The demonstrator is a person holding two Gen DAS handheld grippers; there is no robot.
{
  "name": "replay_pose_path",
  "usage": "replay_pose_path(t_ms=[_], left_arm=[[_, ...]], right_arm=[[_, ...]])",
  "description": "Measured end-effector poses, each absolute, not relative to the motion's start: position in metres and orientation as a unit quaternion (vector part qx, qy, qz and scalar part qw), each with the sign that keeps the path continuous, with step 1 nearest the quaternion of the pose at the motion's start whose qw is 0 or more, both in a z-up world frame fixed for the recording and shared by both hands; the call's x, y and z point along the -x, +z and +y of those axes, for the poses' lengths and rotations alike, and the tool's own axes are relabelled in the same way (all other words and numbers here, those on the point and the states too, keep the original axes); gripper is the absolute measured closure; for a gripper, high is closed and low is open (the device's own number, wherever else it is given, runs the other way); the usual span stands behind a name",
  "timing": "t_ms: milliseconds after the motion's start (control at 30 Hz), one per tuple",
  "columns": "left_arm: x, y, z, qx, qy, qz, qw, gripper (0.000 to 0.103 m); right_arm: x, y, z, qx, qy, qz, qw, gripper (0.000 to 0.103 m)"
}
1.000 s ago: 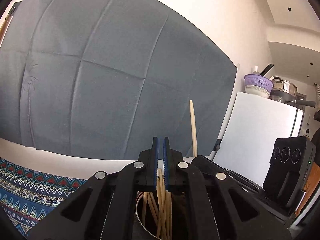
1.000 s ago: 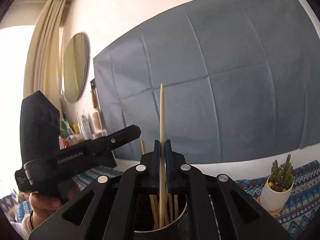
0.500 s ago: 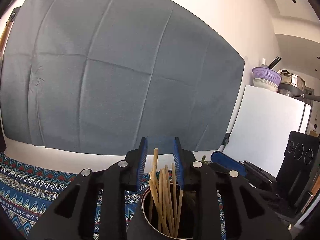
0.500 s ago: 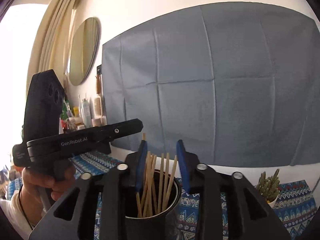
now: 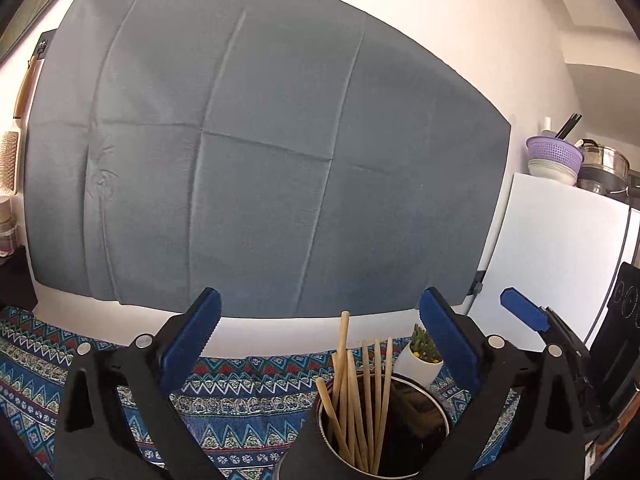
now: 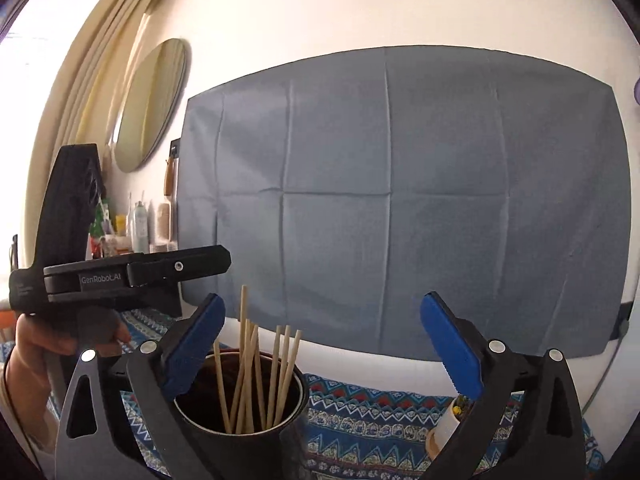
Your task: Organize utensils
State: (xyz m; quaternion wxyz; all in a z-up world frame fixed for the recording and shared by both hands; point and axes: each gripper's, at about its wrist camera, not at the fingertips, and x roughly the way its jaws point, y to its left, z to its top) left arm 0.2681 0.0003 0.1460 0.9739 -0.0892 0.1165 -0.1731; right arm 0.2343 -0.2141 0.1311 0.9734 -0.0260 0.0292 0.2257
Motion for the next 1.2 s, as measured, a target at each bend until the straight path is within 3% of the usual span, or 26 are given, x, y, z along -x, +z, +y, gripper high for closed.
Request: replay_pose_path(t_ms=[400, 800, 1200], left_arm=[[-0.261, 0.156, 0.0, 0.069, -0.155, 0.136, 0.976, 0.006], [-0.205, 0.174, 0.005, 0.024, -0.135, 0.131, 0.982, 0.006], [-0.13, 0.151, 0.013, 0.014, -0.137, 0.166, 0.977, 0.006]], right_arm=[[-0.215, 0.151, -0.212, 0.046, 0.217, 0.018, 0.975, 0.008], [-0.166, 0.17, -0.207, 0.077, 0.209, 0.014, 0.975, 0.008], [-0.091, 0.13, -0.199, 0.091, 0.194, 0.056, 0.975, 0.008]])
